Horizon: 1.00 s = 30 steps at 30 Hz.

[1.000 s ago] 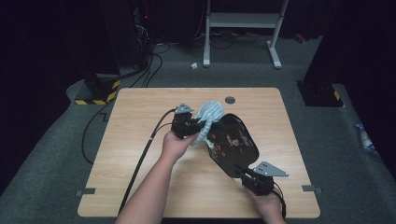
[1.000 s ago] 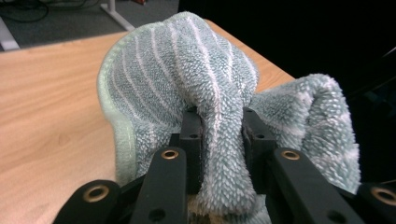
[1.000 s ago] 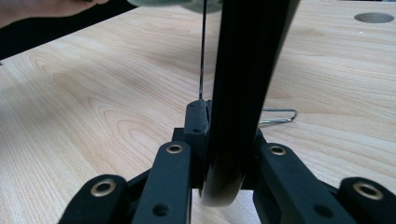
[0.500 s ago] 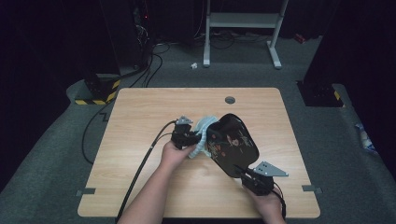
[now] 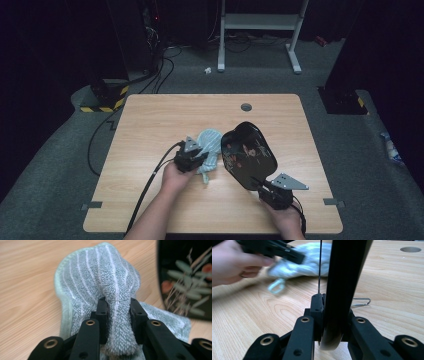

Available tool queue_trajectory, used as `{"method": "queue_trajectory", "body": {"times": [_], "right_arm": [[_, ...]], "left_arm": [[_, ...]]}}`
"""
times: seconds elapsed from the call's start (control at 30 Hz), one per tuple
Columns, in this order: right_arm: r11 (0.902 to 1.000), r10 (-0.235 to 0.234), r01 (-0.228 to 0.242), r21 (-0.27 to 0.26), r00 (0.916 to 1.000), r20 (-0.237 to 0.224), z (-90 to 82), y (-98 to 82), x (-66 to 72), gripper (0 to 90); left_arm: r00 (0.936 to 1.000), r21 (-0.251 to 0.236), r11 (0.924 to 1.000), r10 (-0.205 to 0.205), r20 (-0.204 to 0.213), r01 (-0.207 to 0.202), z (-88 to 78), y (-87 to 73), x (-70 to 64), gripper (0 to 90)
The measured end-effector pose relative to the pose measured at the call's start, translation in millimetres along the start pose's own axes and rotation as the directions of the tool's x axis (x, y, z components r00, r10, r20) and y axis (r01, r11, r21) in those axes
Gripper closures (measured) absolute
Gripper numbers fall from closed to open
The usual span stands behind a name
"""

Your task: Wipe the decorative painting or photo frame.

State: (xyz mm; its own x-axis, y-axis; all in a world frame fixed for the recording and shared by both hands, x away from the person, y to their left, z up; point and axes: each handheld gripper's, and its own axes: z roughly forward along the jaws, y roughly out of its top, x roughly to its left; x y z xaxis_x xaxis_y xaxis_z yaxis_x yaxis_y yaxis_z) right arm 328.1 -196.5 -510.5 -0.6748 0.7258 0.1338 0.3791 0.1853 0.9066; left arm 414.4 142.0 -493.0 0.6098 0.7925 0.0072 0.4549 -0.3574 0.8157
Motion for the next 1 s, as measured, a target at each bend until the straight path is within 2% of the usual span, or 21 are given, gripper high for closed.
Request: {"method": "queue_trajectory", "body": {"times": [0.13, 0.2, 0.33, 0.43, 0.53, 0.63, 0.73, 0.87, 1.0], "right_arm": [[0.9999, 0.003, -0.003, 0.010, 0.9999, 0.010, 0.9, -0.2, 1.7, 78.6], [0.9999, 0.003, -0.004, 0.016, 0.9999, 0.014, 2.4, -0.4, 2.9, 78.6], [0.9998, 0.006, -0.006, 0.018, 0.9999, 0.016, 6.3, 0.2, 7.6, 76.5], [0.9995, -0.002, 0.001, 0.030, 0.9999, 0.014, 9.3, -0.1, 13.8, 70.7], [0.9989, -0.001, 0.001, 0.046, 1.0000, 0.008, 10.8, -1.3, 19.2, 64.3], [0.9988, 0.020, -0.019, 0.045, 0.9998, -0.005, 7.2, -2.3, 22.2, 57.6], [0.9988, 0.030, -0.029, 0.038, 0.9993, -0.020, -1.7, -4.4, 23.9, 57.8], [0.9985, 0.049, -0.048, 0.028, 0.9983, -0.033, -12.7, -5.7, 24.6, 59.7], [0.9989, 0.040, -0.038, 0.027, 0.9983, -0.042, -14.7, -5.9, 27.3, 60.7]], "left_arm": [[0.9989, -0.016, 0.9999, 0.001, -0.047, -0.002, -42.2, -23.4, 10.4, 73.2], [0.9983, -0.018, 0.9998, -0.011, -0.057, 0.010, -60.6, -36.2, 15.2, 73.2], [0.9958, -0.025, 0.9980, -0.060, -0.069, 0.058, -81.4, -60.6, 18.9, 72.8], [0.9950, -0.025, 0.9977, -0.064, -0.076, 0.063, -83.0, -76.8, 17.6, 72.0], [0.9944, -0.046, 0.9952, -0.089, -0.058, 0.086, -80.4, -85.7, 16.6, 71.2], [0.9963, -0.050, 0.9967, -0.066, -0.055, 0.064, -78.1, -86.9, 14.1, 70.7], [0.9968, -0.066, 0.9962, -0.059, -0.054, 0.056, -76.9, -90.7, 12.1, 69.9], [0.9972, -0.065, 0.9977, -0.021, -0.072, 0.016, -74.5, -90.5, 7.7, 68.4], [0.9976, -0.066, 0.9977, -0.020, -0.066, 0.016, -74.0, -90.5, 6.9, 68.0]]}}
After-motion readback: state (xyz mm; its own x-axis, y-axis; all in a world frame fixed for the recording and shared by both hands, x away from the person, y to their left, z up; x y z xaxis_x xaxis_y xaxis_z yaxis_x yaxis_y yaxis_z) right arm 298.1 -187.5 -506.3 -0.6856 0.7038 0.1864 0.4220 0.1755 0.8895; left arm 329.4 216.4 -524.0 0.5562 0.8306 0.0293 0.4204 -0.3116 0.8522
